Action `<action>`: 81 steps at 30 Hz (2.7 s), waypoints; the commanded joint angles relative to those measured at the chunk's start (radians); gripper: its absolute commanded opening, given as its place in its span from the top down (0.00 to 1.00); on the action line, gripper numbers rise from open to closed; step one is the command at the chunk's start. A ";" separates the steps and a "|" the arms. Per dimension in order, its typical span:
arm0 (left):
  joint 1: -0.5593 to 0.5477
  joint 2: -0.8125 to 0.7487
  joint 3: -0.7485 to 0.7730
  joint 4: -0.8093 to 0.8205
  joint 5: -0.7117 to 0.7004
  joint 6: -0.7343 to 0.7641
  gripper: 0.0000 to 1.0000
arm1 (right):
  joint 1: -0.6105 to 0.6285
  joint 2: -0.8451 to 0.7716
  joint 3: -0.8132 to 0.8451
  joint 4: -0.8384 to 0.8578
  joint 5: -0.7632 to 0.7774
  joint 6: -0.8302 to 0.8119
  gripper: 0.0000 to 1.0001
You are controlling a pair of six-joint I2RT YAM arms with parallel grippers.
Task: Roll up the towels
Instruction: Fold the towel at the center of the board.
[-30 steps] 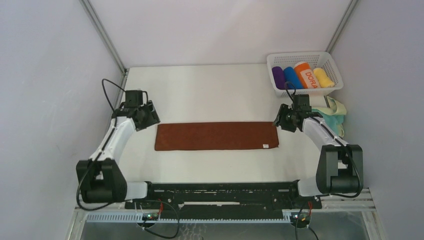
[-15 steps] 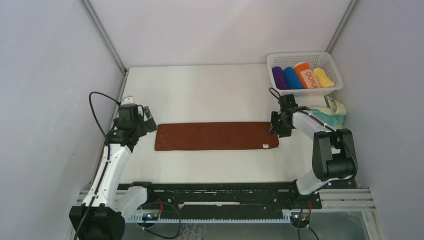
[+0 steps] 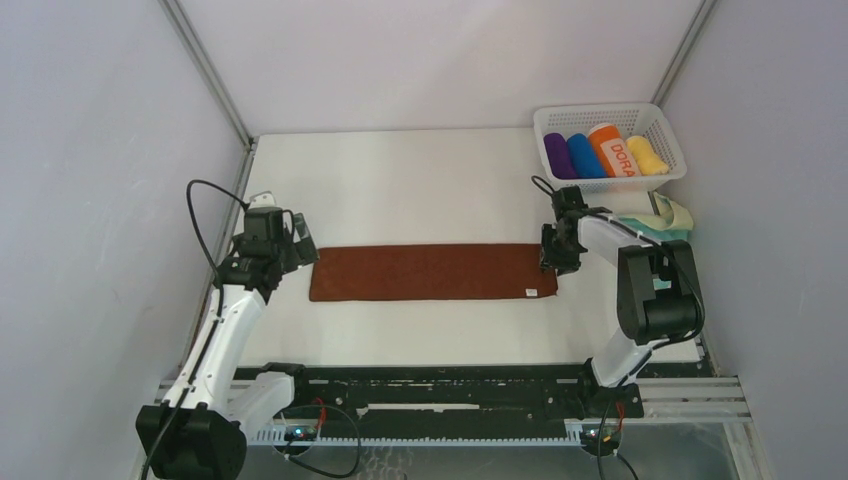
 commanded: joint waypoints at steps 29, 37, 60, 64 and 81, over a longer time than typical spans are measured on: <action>-0.029 0.034 -0.012 0.053 0.283 -0.021 0.01 | -0.078 -0.186 0.224 -0.200 0.397 -0.095 1.00; -0.030 0.057 -0.049 0.104 0.458 -0.109 0.02 | 0.123 -0.239 0.225 -0.171 0.125 -0.051 1.00; -0.087 0.289 -0.198 0.425 0.675 -0.418 0.12 | 0.590 0.033 0.433 -0.016 -0.117 0.173 1.00; -0.111 0.339 -0.191 0.462 0.667 -0.442 0.19 | 0.619 0.092 0.509 -0.056 -0.132 0.206 1.00; -0.194 0.508 -0.203 0.532 0.616 -0.465 0.58 | 0.676 0.301 0.680 -0.103 -0.213 0.315 1.00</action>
